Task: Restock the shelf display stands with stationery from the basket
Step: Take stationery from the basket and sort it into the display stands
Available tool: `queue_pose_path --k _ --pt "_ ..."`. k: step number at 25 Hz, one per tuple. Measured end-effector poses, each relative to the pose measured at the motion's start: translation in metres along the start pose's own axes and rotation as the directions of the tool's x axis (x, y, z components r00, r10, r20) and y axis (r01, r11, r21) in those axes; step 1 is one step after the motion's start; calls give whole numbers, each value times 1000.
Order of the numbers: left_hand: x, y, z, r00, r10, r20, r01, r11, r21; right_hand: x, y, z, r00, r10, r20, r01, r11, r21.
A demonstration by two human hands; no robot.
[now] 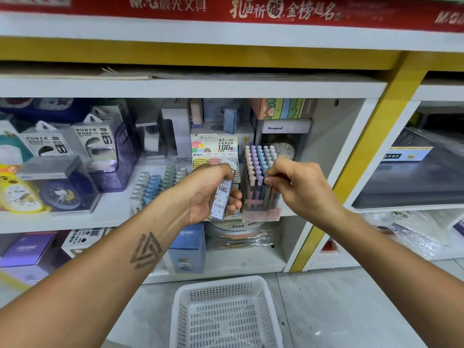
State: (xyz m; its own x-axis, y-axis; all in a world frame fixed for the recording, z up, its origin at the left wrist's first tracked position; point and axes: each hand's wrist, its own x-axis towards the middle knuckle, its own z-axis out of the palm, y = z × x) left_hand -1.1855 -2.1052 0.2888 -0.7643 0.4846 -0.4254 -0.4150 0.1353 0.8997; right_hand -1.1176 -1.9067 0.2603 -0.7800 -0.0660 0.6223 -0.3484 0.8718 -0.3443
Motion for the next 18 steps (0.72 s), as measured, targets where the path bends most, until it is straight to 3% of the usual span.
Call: queue_pose_path --k 4,8,11,16,18 --pt "2 -2 0 999 28 36 -27 999 -25 1 2 -1 993 111 -43 -107 991 84" --pt "4 -3 0 998 37 52 -35 998 -43 0 2 1 994 91 -55 -89 996 31" --pt "4 -3 0 997 52 55 -50 998 -37 1 7 -4 981 160 -111 -161 987 -2" --pt "5 -5 1 996 63 58 -62 998 -23 -1 -4 0 1000 -19 13 19 1000 8" --pt "5 -6 3 996 68 62 -66 997 -28 -2 -3 1 999 -33 -2 33 999 16"
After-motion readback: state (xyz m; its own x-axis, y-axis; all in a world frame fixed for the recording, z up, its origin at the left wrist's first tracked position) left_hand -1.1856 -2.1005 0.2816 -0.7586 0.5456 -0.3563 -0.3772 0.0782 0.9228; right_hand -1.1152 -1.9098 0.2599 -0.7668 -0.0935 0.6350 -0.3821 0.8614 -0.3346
